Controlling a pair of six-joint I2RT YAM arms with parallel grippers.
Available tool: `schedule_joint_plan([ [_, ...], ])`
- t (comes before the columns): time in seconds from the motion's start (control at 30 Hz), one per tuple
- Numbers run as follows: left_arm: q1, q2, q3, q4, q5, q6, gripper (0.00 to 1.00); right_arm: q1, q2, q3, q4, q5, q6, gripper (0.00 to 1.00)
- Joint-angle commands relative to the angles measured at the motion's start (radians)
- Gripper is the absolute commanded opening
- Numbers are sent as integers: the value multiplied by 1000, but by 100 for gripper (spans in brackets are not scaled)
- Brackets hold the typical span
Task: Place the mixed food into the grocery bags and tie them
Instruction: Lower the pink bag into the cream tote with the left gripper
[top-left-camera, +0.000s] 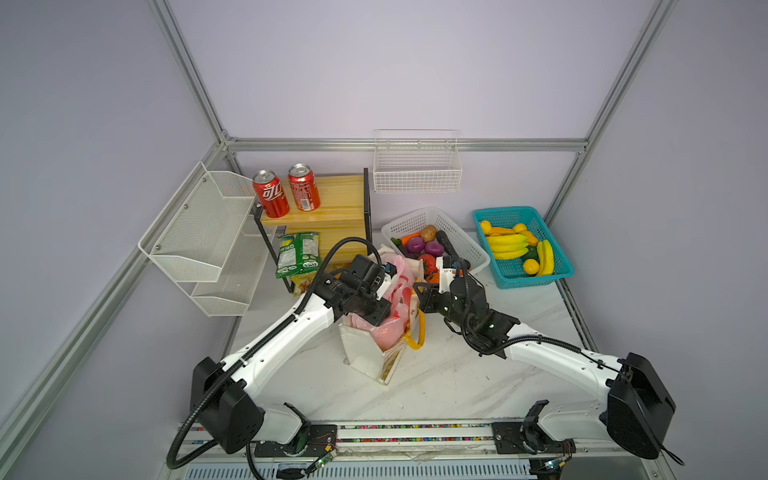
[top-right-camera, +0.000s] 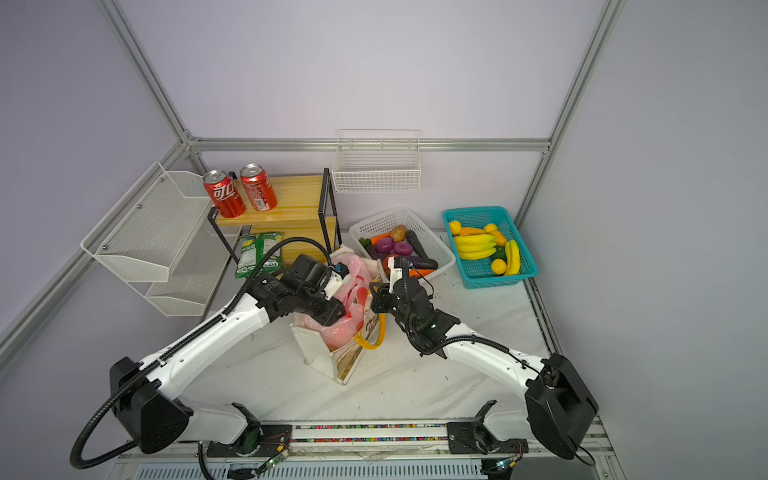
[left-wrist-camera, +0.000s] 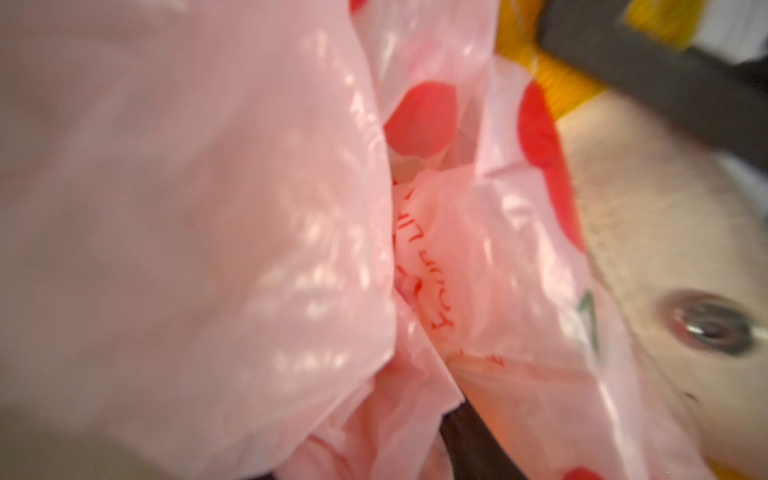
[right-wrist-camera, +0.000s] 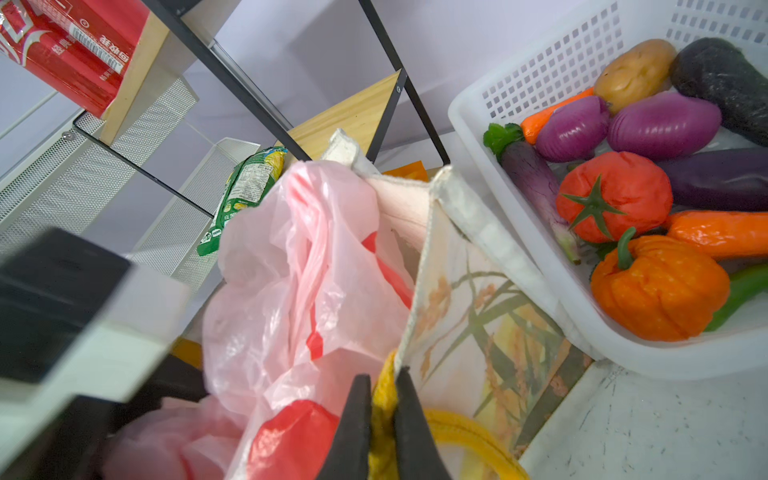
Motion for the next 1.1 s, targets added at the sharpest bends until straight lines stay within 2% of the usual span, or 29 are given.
schedule_joint_plan([
  [0.0,7,-62,35,36,-65,4,59,-7,-33,-14,44,27,8,4],
  [0.07,9,-85,55,30,-93,19,67,-8,-35,-16,43,33,6,4],
  [0.17,10,-114,90,29,-115,35,73,-10,-35,-14,39,36,2,4],
  [0.37,9,-157,129,179,-152,-6,73,-13,-31,-11,39,38,-5,4],
  [0.5,9,-97,146,259,-144,-41,73,-13,-28,-11,40,32,-3,4],
  [0.7,9,87,224,241,-199,-35,63,-13,-32,-8,43,30,-5,4],
  [0.8,9,148,232,238,-164,-34,55,-13,-26,-1,41,24,-6,4],
  [1.07,9,216,23,292,-112,-83,50,-13,-42,-7,39,53,-11,4],
])
